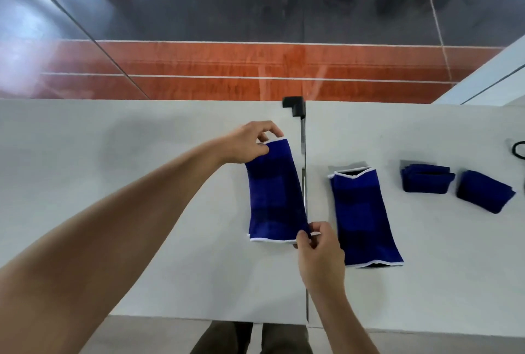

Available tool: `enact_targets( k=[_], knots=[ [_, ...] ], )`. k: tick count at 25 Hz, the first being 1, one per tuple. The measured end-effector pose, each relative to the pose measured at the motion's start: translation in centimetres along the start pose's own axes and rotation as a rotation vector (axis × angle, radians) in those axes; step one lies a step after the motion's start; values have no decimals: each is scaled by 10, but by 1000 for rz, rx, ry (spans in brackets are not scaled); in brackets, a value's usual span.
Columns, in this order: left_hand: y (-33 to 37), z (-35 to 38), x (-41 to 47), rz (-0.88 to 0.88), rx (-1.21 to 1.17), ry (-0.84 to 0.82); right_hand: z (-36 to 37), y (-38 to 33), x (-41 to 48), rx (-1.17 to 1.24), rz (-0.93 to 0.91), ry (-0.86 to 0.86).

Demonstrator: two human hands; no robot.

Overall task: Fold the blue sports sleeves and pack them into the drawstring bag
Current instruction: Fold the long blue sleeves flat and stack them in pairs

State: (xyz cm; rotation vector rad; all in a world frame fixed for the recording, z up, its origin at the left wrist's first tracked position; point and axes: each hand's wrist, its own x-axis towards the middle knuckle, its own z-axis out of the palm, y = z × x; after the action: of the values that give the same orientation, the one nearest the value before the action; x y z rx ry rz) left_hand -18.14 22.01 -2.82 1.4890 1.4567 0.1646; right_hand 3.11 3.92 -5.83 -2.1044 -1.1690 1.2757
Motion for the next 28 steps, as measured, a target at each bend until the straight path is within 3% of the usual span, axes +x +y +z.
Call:
enact_targets(
  k=[4,8,14,21,26,28],
  knots=[
    [-6,20,20,21,123,118,6,9,6,-221,-67,49],
    [-17,40,26,35,187,259,7,16,15,-296,-165,74],
    [-23,55,16,4,156,442,8,21,21,-441,-321,156],
    [-42,59,14,1,162,476,11,18,33,-404,-273,81],
    [-48,69,-17,-107,278,782,15,9,43,-356,-167,79],
    [-48,89,-50,-178,174,754,17,7,46,-370,-115,78]
  ],
)
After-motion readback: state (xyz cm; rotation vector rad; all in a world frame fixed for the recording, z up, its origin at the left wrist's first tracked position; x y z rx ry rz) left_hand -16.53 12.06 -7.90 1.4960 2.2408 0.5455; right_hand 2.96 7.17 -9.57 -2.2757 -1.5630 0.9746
